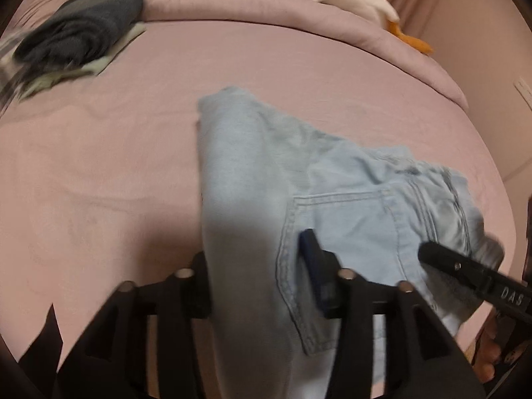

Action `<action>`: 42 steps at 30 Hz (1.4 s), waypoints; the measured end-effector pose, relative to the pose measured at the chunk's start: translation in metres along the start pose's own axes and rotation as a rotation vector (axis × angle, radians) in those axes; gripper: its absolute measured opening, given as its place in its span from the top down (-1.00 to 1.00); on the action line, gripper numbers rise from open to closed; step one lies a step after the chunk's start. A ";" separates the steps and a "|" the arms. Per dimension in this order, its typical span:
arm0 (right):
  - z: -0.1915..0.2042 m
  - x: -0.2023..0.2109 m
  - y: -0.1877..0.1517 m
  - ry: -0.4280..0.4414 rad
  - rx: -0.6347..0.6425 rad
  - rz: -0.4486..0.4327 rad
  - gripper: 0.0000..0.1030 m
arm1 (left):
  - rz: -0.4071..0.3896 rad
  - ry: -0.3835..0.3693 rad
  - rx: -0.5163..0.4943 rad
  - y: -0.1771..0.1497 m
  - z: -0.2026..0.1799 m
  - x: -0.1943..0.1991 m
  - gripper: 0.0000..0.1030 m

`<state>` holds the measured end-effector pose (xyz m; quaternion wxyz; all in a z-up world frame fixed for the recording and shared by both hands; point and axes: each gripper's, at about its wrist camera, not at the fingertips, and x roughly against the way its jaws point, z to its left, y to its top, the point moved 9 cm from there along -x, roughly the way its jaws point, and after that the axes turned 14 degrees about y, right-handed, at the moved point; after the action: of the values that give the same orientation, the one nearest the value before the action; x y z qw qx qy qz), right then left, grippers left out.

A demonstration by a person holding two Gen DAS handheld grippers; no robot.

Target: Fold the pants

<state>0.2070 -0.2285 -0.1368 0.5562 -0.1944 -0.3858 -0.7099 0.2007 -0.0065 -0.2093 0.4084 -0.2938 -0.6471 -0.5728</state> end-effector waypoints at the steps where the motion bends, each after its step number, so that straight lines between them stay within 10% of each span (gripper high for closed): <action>1: -0.004 0.000 -0.002 -0.006 -0.013 0.002 0.08 | 0.000 0.008 0.017 -0.002 0.003 0.002 -0.16; 15: 0.015 0.101 -0.005 -0.110 0.111 -0.200 -0.76 | -0.172 0.006 0.136 -0.017 0.055 0.132 -0.99; 26: 0.070 0.140 -0.016 -0.081 0.288 -0.274 -0.80 | -0.259 0.131 0.093 -0.046 0.060 0.194 -0.99; 42: 0.094 0.135 -0.034 -0.144 0.359 -0.259 -0.80 | -0.220 0.093 0.039 -0.071 0.038 0.206 -0.99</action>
<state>0.1198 -0.2400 0.0059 0.4572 -0.0914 -0.5665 -0.6795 0.0318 0.0009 -0.0673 0.3784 -0.1862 -0.6666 -0.6146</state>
